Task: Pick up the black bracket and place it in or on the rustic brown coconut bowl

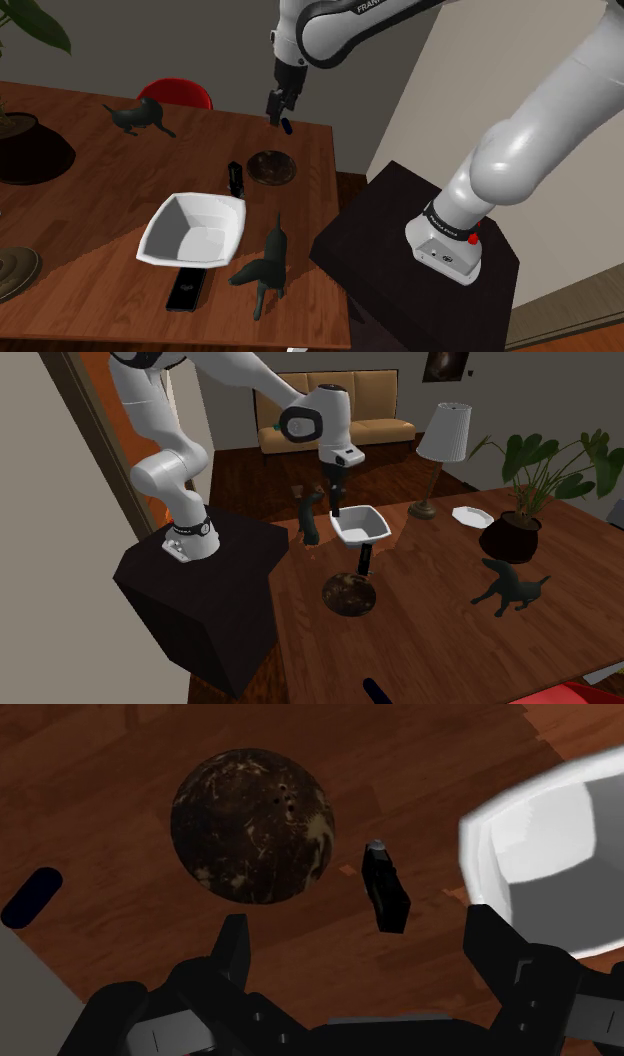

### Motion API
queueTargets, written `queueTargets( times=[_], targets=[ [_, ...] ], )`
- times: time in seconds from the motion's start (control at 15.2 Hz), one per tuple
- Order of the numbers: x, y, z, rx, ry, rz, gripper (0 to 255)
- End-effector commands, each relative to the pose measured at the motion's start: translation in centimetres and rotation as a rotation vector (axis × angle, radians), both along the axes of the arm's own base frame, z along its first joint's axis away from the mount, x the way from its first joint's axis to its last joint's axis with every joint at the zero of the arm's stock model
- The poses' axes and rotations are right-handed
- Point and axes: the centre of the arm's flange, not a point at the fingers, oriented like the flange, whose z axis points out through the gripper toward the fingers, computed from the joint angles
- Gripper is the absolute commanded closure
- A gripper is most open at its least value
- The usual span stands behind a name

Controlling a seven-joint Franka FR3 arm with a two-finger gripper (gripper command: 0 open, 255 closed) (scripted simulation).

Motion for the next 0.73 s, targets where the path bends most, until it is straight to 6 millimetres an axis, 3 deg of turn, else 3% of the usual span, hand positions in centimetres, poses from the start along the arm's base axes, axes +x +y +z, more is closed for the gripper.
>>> queueTargets(
  times=[0.0, 0.66],
  targets=[
    [1.2, 1.3, -2.1, -0.002, 0.004, 0.013, 0],
    [6.6, 7.2, -12.8, -0.018, 0.029, 0.077, 0]
  ],
)
